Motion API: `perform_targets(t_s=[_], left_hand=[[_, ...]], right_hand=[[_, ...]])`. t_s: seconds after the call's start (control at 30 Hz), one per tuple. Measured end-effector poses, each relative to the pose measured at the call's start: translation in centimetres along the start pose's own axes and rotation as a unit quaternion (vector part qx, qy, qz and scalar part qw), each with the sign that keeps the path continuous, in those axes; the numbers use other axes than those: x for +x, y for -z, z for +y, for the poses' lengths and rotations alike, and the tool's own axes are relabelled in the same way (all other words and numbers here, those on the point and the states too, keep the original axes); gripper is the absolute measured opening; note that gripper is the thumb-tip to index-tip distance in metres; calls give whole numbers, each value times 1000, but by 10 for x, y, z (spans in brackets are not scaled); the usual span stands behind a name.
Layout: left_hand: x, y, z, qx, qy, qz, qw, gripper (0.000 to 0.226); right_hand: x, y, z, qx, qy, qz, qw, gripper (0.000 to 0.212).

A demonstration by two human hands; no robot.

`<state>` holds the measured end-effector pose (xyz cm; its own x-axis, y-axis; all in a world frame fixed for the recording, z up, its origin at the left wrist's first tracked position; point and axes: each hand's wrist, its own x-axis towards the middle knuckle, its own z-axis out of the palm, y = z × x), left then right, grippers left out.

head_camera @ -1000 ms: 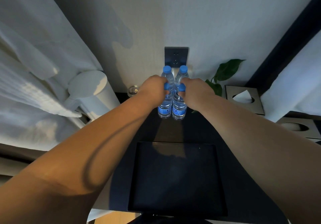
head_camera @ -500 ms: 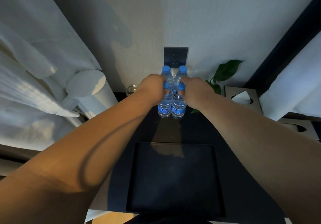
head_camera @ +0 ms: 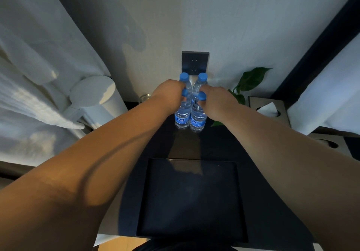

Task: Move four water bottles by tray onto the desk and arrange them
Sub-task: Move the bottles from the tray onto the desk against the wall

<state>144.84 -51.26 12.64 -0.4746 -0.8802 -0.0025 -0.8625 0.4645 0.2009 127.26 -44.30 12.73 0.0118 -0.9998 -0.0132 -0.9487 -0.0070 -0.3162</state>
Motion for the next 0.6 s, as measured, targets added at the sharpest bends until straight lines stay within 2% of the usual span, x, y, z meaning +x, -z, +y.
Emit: perform_targets(t_s=[0.1, 0.23, 0.5, 0.6], left_hand=[[0, 0, 0, 3, -6, 4, 1000, 21], [1, -1, -1, 3, 3, 13, 1000, 18], [4, -1, 0, -4, -4, 8, 1000, 23], [6, 0, 0, -2, -2, 6, 1000, 25]], right_hand=[[1, 0, 1, 16, -2, -4, 1000, 23], [6, 1, 1, 21, -6, -13, 1000, 14], [12, 0, 3, 49, -12, -18, 999, 24], [12, -2, 3, 51, -17, 0, 999, 20]])
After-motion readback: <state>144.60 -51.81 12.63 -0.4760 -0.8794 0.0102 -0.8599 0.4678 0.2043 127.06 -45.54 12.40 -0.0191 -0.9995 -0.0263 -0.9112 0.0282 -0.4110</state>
